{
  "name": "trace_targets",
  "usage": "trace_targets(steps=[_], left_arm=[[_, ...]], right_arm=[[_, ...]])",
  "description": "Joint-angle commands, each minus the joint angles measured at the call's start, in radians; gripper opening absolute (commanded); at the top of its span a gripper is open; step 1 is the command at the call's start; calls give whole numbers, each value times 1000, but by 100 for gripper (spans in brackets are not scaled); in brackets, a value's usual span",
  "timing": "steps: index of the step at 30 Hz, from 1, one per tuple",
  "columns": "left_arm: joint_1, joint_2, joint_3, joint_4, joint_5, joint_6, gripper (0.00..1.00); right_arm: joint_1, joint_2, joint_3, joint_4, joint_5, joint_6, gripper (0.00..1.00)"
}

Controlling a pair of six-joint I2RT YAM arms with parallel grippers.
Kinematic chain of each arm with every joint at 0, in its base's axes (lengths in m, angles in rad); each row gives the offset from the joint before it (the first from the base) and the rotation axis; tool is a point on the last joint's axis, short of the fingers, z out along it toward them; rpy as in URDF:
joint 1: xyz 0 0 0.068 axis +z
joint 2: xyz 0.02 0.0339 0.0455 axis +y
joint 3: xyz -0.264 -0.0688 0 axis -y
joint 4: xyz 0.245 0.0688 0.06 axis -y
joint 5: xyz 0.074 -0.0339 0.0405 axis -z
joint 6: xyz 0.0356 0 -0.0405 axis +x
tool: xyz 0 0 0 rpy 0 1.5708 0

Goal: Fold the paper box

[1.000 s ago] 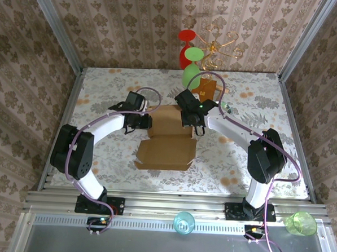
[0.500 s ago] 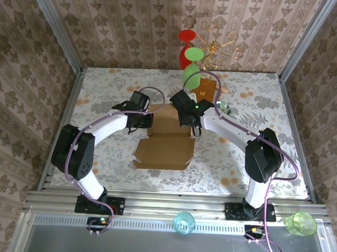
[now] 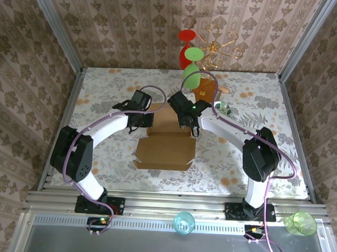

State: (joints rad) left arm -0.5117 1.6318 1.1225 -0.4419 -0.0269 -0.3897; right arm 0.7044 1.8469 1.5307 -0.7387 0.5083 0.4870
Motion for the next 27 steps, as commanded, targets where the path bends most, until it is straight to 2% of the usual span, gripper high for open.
trace_targets(steps=[1, 2, 7, 14, 16, 27], left_arm=[[18, -26, 30, -45, -61, -9, 0], [18, -29, 30, -43, -58, -10, 0], [18, -60, 40, -46, -29, -25, 27], [41, -142, 67, -106, 33, -116, 44], [48, -160, 65, -121, 56, -144, 52], [107, -311, 6, -179, 104, -232, 51]], right_arm=[[-7, -31, -16, -29, 59, 6, 0], [-6, -40, -25, -16, 55, 5, 0], [-7, -119, -122, 111, 43, 6, 0], [-17, -155, -165, 155, 28, 58, 0], [-20, -153, -169, 157, 26, 77, 0], [-32, -175, -198, 190, 25, 148, 0]])
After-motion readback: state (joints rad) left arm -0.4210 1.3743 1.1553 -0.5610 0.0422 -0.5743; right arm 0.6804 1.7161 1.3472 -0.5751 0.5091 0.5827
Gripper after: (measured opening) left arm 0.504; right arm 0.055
